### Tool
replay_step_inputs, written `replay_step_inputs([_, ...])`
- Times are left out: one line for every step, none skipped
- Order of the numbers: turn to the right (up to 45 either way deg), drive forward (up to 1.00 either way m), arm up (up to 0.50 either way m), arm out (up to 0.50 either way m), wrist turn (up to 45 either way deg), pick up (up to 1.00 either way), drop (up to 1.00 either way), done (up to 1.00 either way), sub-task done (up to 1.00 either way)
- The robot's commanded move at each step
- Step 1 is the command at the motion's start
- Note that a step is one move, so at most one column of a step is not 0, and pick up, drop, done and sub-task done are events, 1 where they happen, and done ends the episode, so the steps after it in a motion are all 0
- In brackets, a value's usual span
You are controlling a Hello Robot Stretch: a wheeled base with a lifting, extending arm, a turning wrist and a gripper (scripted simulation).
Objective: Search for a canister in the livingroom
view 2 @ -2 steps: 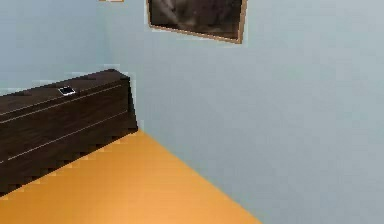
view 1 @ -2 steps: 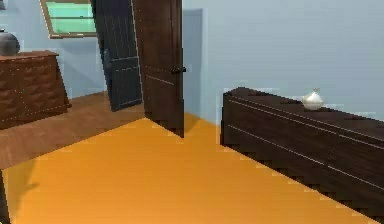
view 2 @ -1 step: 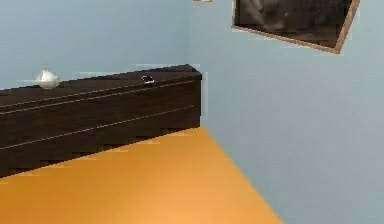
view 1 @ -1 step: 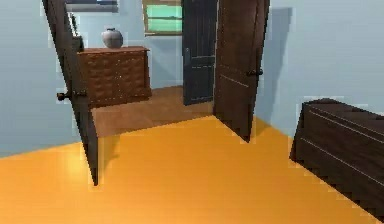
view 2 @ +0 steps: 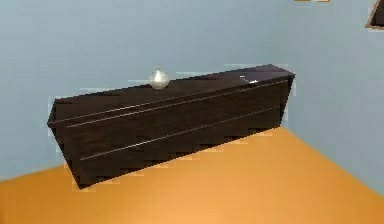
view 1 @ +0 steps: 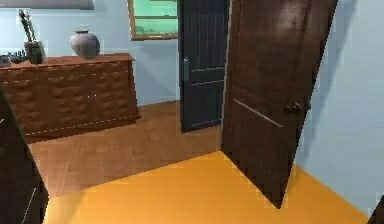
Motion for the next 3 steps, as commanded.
replay_step_inputs([-3.0, 0.00, 0.00, 0.00, 0.0, 0.00, 0.00, 0.00, 0.00])
replay_step_inputs([0.0, 0.60, 0.00, 0.00, 0.0, 0.00, 0.00, 0.00, 0.00])
replay_step_inputs([-15.0, 0.00, 0.00, 0.00, 0.0, 0.00, 0.00, 0.00, 0.00])
